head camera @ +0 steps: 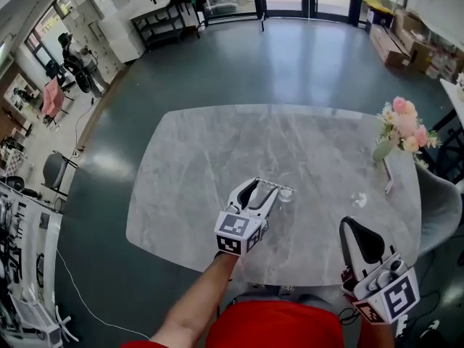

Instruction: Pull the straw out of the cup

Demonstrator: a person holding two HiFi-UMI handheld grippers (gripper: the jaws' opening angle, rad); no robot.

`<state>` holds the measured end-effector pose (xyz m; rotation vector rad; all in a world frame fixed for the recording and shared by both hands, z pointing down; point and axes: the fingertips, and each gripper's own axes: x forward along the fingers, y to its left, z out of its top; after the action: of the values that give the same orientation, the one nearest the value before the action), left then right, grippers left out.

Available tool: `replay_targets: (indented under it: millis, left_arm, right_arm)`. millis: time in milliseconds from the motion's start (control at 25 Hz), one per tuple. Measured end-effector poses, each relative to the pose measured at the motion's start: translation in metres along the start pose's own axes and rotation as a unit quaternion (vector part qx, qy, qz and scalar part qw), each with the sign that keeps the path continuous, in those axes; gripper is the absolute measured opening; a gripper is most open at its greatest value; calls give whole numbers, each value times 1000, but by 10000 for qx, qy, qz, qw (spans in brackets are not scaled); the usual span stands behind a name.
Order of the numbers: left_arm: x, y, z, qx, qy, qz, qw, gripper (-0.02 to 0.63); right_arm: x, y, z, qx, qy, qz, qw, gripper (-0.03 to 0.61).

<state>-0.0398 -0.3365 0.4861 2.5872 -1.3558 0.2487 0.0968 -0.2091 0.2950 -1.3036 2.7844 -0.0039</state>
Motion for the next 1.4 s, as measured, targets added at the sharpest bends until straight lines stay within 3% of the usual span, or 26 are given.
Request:
replay_targets:
  millis: [280, 520, 640, 1000, 1400]
  left_arm:
    - [24, -2, 1, 31, 51, -287, 9996, 239]
    - [26, -1, 2, 111, 24, -267, 9996, 62]
    - [24, -5, 6, 226, -22, -307, 9993, 33]
    - [0, -36, 57, 554, -524, -421, 9962, 33]
    - [-56, -74, 123, 549, -977, -417, 9928, 34]
  right_arm:
    - [3, -8, -7, 40, 118, -177, 9998, -6]
    - [4, -11, -9, 44, 165, -235, 9996, -6]
    - [6, -13, -10, 46, 173, -252, 9995, -6]
    - [6, -22, -13, 133, 97, -261, 9995, -6]
    - [3, -26, -15, 261, -83, -204, 9994, -6]
